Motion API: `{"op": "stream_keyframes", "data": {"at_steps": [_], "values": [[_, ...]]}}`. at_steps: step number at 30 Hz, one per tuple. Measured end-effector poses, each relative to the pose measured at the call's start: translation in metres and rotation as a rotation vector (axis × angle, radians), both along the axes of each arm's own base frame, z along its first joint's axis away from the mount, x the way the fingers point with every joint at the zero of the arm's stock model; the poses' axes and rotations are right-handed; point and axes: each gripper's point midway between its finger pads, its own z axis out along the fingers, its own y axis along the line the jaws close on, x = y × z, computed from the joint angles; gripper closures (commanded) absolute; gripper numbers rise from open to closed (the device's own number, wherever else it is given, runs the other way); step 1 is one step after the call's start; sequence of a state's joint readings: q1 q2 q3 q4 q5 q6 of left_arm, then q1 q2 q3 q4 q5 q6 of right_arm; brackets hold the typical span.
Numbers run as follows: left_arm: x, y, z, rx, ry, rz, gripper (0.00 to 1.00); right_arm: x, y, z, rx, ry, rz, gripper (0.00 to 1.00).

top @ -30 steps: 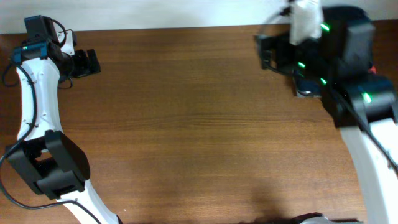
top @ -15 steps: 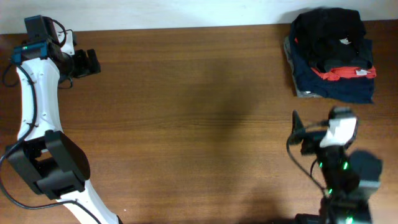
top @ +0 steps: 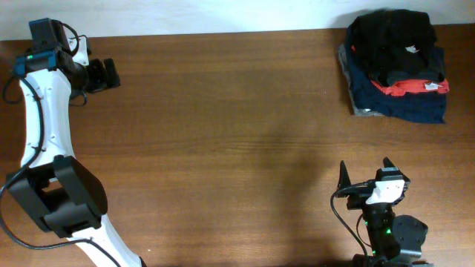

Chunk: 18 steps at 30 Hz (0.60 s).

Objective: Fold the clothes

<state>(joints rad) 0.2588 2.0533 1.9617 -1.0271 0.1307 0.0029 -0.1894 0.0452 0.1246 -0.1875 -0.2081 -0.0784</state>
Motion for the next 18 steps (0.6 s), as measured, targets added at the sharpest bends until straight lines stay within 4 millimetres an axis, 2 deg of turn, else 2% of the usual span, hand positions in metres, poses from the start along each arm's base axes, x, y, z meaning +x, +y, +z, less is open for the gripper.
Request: {"op": "stream_keyframes", "data": {"at_steps": [2,5,18], "values": [[0.0,0.0,0.0,0.0,0.0,0.0,0.01,-0.001,0.0,-0.001,-0.002,-0.011,0.0,0.01],[0.0,0.0,0.0,0.0,0.0,0.0,0.01,0.001,-0.002,-0.02,0.003,0.023,-0.012,0.02],[0.0,0.0,0.0,0.0,0.0,0.0,0.01,0.001,-0.005,-0.021,0.001,0.021,-0.027,0.01]]}}
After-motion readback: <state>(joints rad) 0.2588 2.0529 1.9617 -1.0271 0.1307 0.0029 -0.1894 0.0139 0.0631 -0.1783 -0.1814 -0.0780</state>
